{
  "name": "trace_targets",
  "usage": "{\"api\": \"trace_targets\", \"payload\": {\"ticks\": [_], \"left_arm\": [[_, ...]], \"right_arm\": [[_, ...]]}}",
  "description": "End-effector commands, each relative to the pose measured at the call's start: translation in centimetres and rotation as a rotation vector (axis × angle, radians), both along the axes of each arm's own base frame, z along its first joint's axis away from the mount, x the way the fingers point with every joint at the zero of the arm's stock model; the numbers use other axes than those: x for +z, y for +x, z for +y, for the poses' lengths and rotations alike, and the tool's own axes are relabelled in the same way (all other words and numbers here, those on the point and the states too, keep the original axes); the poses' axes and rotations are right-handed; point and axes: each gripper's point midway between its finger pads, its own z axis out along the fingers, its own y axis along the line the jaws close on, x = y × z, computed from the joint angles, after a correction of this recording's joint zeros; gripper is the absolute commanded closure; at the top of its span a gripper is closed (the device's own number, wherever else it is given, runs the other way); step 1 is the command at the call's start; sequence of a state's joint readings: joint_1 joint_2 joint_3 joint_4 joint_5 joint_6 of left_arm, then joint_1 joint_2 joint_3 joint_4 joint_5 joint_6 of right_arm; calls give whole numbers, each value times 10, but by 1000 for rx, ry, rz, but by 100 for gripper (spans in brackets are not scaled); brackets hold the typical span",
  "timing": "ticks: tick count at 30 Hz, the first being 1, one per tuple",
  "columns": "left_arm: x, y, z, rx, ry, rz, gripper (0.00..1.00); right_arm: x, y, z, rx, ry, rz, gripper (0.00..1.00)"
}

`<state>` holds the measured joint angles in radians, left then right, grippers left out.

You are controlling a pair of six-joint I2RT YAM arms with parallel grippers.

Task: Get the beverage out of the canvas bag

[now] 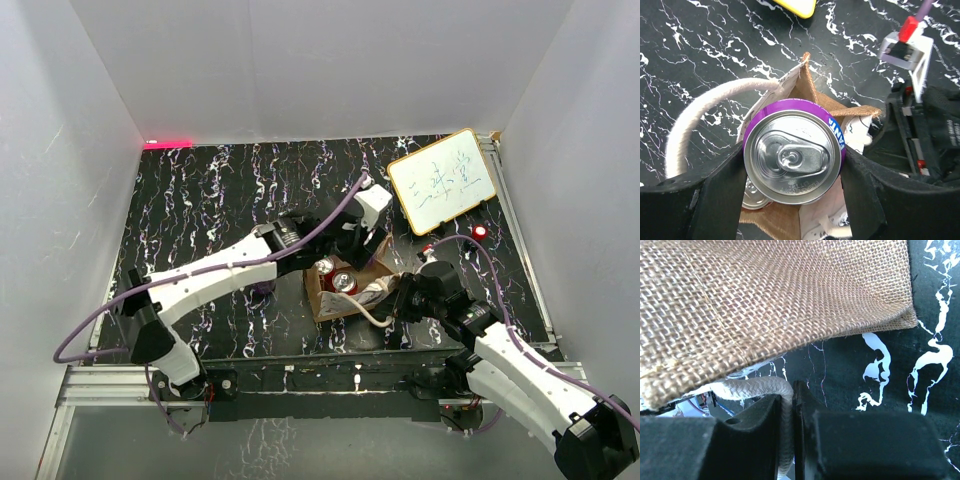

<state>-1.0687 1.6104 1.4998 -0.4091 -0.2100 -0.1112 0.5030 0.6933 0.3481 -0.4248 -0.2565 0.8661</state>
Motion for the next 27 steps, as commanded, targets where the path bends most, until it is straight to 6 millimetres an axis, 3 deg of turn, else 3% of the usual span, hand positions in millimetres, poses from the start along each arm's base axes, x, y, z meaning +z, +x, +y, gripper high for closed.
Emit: {"api": "trace_targets", "payload": {"ticks": [1, 8, 13, 21, 27], "left_arm": [[86, -11, 8, -28, -185, -91, 100], [124, -33, 59, 14, -250, -123, 100], [120, -49, 101, 81, -236, -91, 100], [74, -68, 157, 233, -163, 6, 100], [8, -82, 181, 324, -75, 118, 100]], "right_arm": [[13, 11, 2, -12, 14, -60, 86], [12, 13, 5, -3, 14, -58, 86], [12, 16, 6, 1, 11, -57, 86], [9, 20, 8, 0, 2, -43, 86], [9, 22, 8, 15, -17, -56, 86]]}}
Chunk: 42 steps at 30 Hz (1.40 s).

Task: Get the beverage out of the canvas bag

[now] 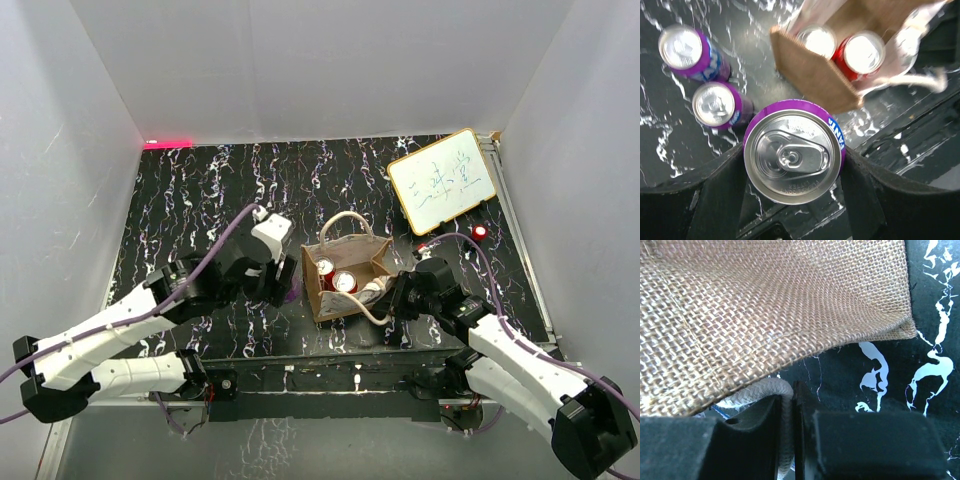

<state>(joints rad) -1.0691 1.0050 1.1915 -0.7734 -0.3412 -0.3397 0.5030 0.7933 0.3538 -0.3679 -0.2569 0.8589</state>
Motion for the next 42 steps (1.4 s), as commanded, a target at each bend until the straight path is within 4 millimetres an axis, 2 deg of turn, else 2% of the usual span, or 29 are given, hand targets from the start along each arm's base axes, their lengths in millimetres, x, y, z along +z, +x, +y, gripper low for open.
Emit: {"api": "trace_targets", "payload": {"ticks": [1, 6, 13, 18, 31, 37, 40, 42], "left_arm": [[-25, -8, 13, 87, -34, 53, 100], [-62, -8, 23, 178, -54, 80, 100], [-93, 14, 45, 382, -57, -14, 100], [-115, 20, 55, 460, -43, -39, 100], [-151, 29, 62, 505, 1, -86, 100], [-152, 26, 68, 535, 30, -64, 100], [-149, 24, 70, 554, 11, -58, 87], [-145, 23, 71, 560, -8, -55, 74]], "right_arm": [[18, 16, 4, 10, 3, -84, 86], [16, 15, 5, 14, 4, -79, 86], [16, 15, 5, 12, 9, -80, 86], [16, 13, 3, 8, 8, -83, 86], [18, 13, 3, 6, 8, -89, 86], [16, 11, 2, 7, 5, -84, 86], [15, 11, 1, 6, 5, -82, 86], [15, 11, 2, 7, 8, -81, 86]]}}
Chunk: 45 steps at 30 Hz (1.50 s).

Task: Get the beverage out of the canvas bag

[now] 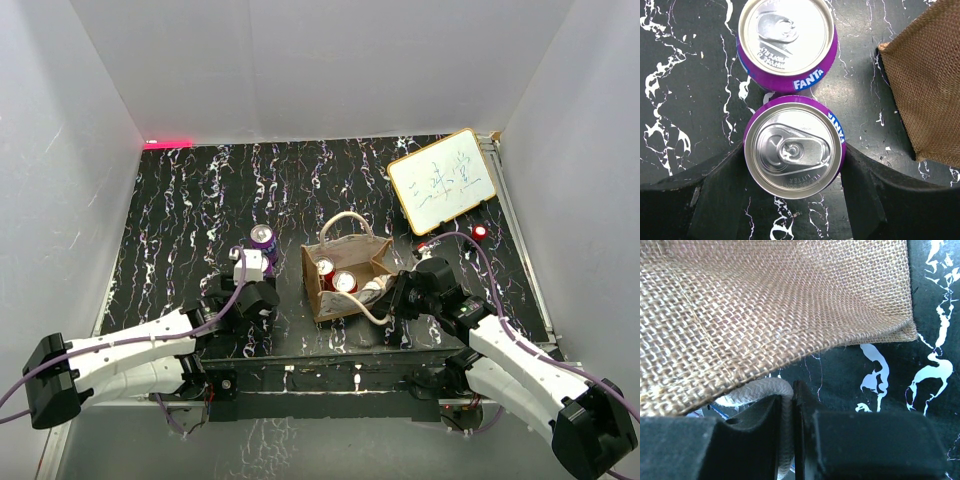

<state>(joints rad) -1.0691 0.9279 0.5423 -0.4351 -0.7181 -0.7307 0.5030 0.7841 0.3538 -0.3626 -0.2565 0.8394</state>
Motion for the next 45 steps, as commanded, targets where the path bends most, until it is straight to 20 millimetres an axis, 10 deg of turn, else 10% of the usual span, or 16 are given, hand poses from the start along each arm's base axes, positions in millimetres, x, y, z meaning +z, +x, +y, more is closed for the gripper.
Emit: {"api": "trace_targets", "payload": {"ticks": [1, 15, 21, 36, 40, 45], "left_arm": [[20, 4, 4, 58, -55, -44, 67], [85, 3, -14, -30, -180, -88, 20], [99, 4, -16, -46, -188, -105, 14], [137, 6, -71, -289, -251, -131, 11], [133, 8, -84, -333, -231, -114, 11], [137, 8, -98, -372, -255, -110, 11]], "right_arm": [[13, 9, 2, -4, 13, -58, 86], [-10, -21, -1, 39, 28, 31, 85], [0, -15, -7, -20, 30, -3, 79], [102, 17, 6, 9, 97, -254, 26], [104, 29, -2, -148, 116, -182, 2], [94, 41, -1, -265, 156, -92, 1]]}}
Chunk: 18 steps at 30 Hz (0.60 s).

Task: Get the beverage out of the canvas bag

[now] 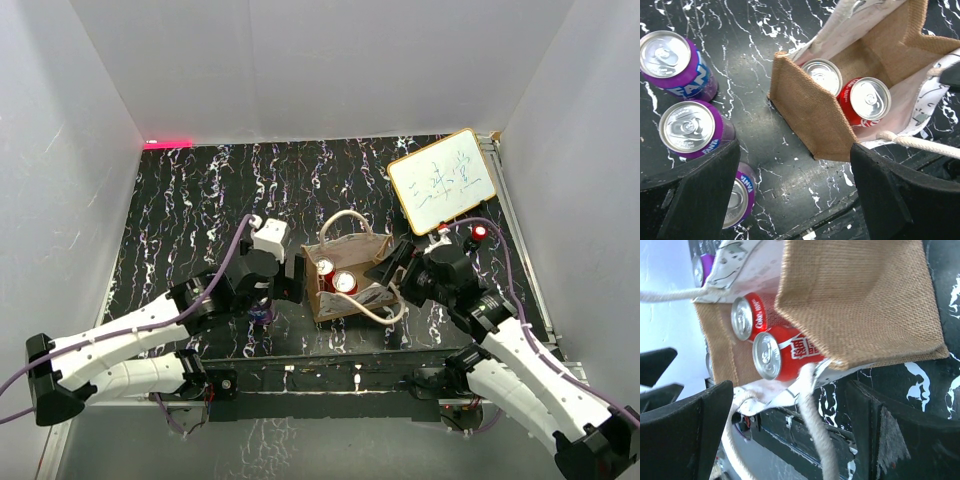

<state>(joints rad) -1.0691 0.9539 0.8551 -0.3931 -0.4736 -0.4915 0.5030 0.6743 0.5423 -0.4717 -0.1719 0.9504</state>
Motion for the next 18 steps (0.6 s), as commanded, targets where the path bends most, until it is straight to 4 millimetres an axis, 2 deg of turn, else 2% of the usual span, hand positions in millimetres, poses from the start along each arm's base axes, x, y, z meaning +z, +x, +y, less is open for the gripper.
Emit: {"api": "trace_targets", "payload": {"ticks": [1, 4, 7, 10, 13, 18], "left_arm": [[31, 1, -23, -71, -84, -35, 11], [32, -2, -36, -120, -100, -18, 10], [31, -7, -52, -185, -96, 16, 10], [31, -8, -71, -253, -85, 44, 10], [29, -6, -89, -300, -71, 56, 10], [20, -1, -119, -372, -41, 82, 10]], "right_arm": [[4, 17, -1, -130, 52, 55, 1], [-14, 10, 2, -84, 21, 101, 5], [-29, -7, 12, 46, 22, 111, 10], [-27, -19, 27, 182, 84, 58, 28], [-37, -23, 24, 179, 83, 43, 47], [-65, -29, 19, 177, 64, 73, 51]]}}
